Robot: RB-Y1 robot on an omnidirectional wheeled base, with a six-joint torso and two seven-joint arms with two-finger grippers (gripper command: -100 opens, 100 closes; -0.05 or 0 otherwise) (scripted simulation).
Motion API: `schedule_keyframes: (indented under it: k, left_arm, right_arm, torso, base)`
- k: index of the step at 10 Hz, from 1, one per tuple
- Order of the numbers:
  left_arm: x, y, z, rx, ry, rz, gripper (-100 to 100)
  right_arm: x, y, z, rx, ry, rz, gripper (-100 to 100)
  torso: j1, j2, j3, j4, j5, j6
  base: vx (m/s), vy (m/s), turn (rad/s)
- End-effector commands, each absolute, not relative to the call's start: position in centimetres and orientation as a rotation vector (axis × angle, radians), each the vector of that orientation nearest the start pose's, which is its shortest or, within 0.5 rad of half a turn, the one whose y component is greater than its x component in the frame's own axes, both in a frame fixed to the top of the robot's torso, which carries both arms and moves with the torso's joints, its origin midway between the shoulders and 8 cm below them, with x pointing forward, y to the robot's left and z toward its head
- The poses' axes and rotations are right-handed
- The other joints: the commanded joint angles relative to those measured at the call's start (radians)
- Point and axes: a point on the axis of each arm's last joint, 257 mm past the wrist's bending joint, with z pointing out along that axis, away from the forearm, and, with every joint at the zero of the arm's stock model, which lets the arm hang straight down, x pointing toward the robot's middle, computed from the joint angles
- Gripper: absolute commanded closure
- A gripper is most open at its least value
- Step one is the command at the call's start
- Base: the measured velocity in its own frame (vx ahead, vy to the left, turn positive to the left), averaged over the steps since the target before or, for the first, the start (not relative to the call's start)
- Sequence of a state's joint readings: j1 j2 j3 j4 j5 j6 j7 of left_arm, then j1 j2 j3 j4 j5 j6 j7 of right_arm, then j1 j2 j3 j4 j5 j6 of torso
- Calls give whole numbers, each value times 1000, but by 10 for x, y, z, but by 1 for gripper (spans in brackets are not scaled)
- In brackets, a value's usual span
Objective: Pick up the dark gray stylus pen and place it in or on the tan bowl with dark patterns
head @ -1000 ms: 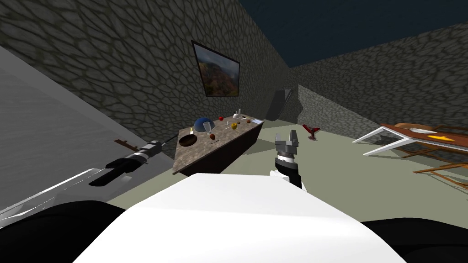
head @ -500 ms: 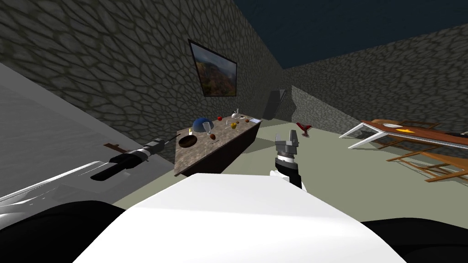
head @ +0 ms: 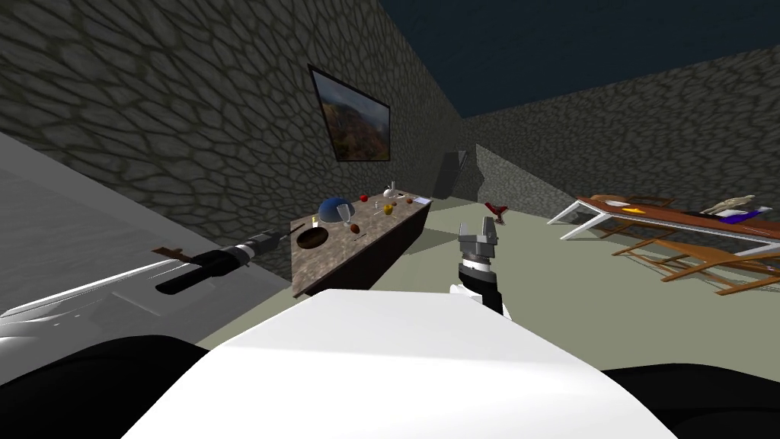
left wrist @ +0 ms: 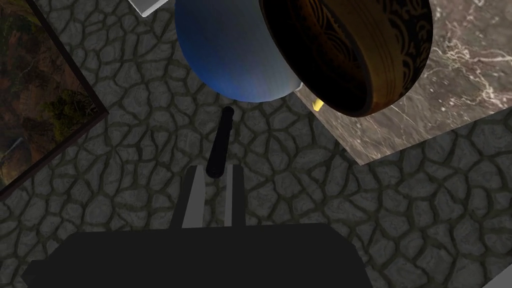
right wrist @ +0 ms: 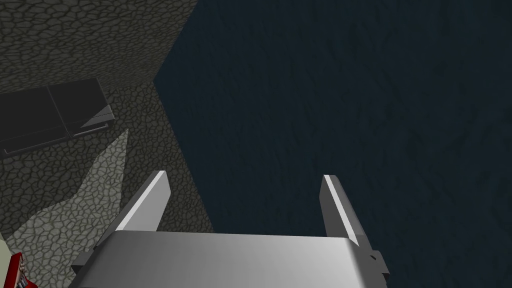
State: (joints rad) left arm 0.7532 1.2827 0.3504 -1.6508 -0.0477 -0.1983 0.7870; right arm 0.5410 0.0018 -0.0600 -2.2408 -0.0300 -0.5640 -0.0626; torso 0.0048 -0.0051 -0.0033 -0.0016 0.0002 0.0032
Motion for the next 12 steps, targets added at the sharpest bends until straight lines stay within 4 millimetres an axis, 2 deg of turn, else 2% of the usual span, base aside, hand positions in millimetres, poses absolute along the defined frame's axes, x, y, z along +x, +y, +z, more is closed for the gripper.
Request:
schedule_keyframes:
  k: [1, 3, 4, 6, 7, 12]
  left_arm:
    - [384, 595, -137, -961, 1689, -604, 100]
    - [384, 586, -149, -955, 1765, -597, 100]
    - [388, 584, -145, -936, 1779, -590, 100]
    - [386, 577, -159, -932, 1853, -577, 100]
    - [389, 576, -157, -920, 1862, -573, 100]
    - [377, 566, -186, -915, 2017, -529, 100]
  right_arm:
    - [332, -308, 8, 700, 578, 1300, 0]
    - [332, -308, 8, 700, 578, 1300, 0]
    - [332, -308, 8, 700, 578, 1300, 0]
    - [332, -308, 8, 700, 578, 1300, 0]
    - [332, -308, 8, 700, 578, 1300, 0]
    - [332, -308, 8, 700, 578, 1300, 0]
  torso:
    - [0, 0, 0, 0, 0, 0]
    - [1, 1, 0, 0, 0, 0]
    - [3, 1, 0, 0, 1, 0]
    - [0, 1, 0, 0, 1, -1]
    - [1, 1, 1, 0, 1, 0]
    - [1, 0, 0, 0, 1, -2]
  base:
    - [-23, 67, -107]
    - [-36, 100, -171]
    - [-30, 89, -102]
    - [-40, 77, -140]
    - [-27, 74, -90]
    - [-20, 76, -127]
